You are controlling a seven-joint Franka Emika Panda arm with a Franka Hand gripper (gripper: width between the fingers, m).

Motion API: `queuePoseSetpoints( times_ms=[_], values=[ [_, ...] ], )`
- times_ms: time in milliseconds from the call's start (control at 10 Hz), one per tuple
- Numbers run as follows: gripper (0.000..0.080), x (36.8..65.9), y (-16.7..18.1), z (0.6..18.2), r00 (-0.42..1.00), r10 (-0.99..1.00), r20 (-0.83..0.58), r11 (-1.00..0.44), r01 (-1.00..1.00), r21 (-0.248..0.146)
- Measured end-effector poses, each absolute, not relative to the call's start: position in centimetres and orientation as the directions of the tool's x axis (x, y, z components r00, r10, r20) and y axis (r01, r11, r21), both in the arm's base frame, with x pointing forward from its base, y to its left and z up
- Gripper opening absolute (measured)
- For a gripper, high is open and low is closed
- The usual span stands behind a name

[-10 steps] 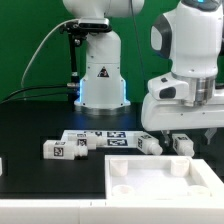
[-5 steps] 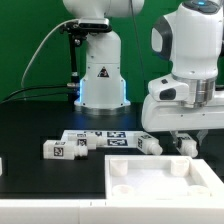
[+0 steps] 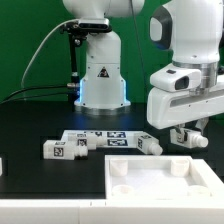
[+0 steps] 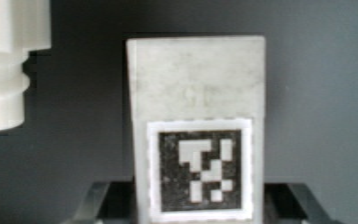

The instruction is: Assemble square table

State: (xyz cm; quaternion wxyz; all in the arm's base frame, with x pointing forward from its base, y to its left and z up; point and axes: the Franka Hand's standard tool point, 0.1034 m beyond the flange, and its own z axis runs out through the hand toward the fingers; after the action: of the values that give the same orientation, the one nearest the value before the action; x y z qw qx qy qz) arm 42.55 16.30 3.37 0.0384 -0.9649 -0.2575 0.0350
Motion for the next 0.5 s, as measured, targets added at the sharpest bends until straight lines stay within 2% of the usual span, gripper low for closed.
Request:
queuePoseSetpoints(
  times_ms=[200,300,500],
  values=[
    [0.0284,42.8,16.4,3.4,0.768,0.64,-0.025,-0.767,0.637,-0.079],
    [0.0284,43.5,17.2,3.8,0.62,0.785,0.023,-0.619,0.785,-0.036],
    [0.0284,44.1,18.5,4.0,0.343,0.938,0.054,-0.345,0.938,0.028]
  ],
)
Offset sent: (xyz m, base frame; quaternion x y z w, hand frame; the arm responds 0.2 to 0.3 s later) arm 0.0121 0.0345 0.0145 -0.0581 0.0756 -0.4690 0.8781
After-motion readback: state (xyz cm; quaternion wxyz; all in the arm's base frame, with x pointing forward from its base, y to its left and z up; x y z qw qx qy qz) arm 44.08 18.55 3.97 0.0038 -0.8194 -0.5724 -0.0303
